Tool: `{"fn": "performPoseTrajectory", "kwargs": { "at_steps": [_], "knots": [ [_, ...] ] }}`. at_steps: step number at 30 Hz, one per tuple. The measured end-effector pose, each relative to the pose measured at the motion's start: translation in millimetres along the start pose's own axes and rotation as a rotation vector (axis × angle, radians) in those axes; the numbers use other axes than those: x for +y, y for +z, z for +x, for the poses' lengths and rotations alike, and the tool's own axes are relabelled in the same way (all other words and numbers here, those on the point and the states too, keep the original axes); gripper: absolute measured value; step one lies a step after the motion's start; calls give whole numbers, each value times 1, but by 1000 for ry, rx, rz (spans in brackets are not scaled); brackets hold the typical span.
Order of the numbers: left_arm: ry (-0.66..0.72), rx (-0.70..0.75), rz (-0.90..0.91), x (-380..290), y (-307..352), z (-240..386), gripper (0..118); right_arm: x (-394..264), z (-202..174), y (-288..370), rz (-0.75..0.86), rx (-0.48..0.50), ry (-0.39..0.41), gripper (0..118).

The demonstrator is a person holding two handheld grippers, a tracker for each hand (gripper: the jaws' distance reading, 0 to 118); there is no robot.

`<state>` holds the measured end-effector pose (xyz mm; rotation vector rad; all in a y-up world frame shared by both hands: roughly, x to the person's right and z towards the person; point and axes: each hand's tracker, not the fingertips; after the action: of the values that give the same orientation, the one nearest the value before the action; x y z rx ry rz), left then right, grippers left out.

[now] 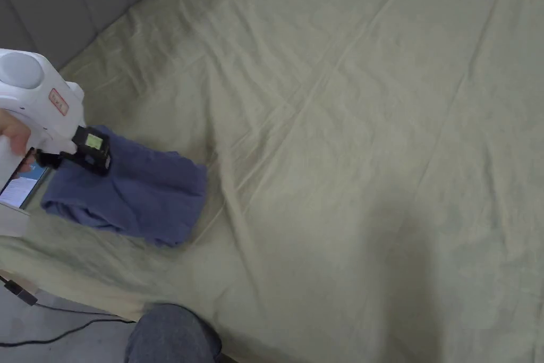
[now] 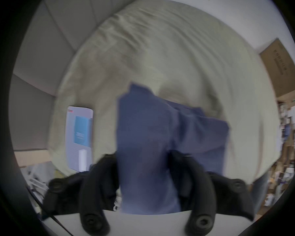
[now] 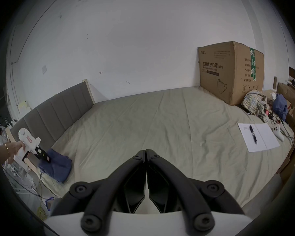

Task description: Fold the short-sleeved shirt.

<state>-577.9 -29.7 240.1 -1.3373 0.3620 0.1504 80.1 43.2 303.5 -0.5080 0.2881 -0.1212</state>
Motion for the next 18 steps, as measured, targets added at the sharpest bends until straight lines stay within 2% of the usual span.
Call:
{"fn": "performPoseTrajectory", "kwargs": {
  "at_steps": [3, 5, 7, 9, 11, 12, 18],
  "knots": [
    [8, 193, 135, -2, 18, 4, 94, -1, 5, 0, -1, 7, -26, 0],
    [45, 276, 264, 1, 37, 1, 94, 1, 10, 3, 8, -7, -3, 0],
    [86, 281, 434, -3, 68, 9, 90, 7, 11, 8, 11, -7, -4, 0],
    [106, 239, 606, -12, 108, 26, 68, 14, 16, 15, 26, -7, -3, 0],
    [119, 188, 773, -23, 148, 49, 37, 25, 23, 23, 62, -18, 31, 0],
    [119, 178, 837, -27, 166, 63, 27, 32, 26, 27, 83, -23, 44, 0],
    [25, 119, 1218, -77, 259, 163, 5, 84, 45, 55, 240, -37, 114, 0]
  ]
}}
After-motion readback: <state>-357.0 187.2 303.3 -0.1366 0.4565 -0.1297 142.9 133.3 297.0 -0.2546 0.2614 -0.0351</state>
